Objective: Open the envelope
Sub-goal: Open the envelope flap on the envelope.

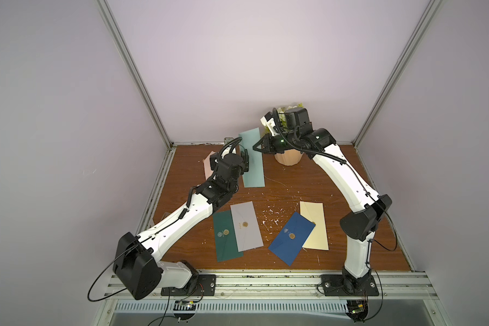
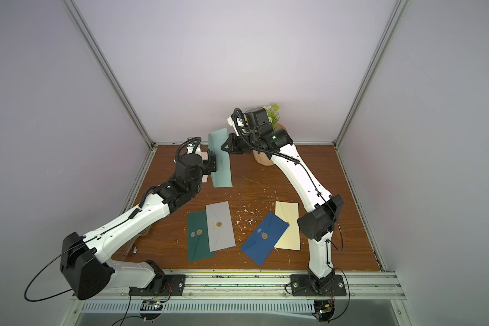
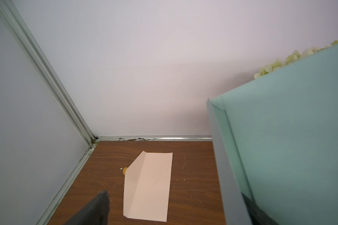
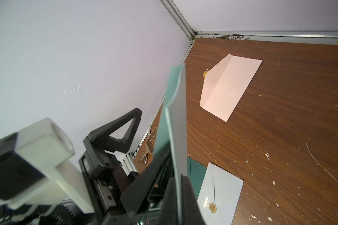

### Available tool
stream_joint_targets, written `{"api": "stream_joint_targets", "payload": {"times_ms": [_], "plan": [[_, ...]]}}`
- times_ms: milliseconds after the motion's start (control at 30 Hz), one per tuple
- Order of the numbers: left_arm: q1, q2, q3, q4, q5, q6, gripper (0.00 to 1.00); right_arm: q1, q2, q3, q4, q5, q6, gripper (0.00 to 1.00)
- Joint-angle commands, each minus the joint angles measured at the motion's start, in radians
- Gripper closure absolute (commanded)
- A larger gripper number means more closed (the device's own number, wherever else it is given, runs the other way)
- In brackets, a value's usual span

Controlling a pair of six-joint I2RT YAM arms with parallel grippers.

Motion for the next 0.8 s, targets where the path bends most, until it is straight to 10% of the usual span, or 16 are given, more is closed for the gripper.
{"api": "stream_joint_targets", "payload": {"times_ms": [0,367,767], "plan": [[0.021,-0.052,-0.035,-0.006,-0.038,-0.033,0.01,0.001,-0.063,0.007,0.012,-0.034,-0.017,1.00],[0.054,-0.094,-0.094,-0.015,-0.053,-0.073,0.00,-0.012,-0.066,-0.025,0.165,-0.260,0.072,1.00],[0.147,-0.157,-0.170,0.015,-0.026,-0.103,0.00,-0.061,-0.170,-0.370,0.814,-0.552,0.514,1.00]]}}
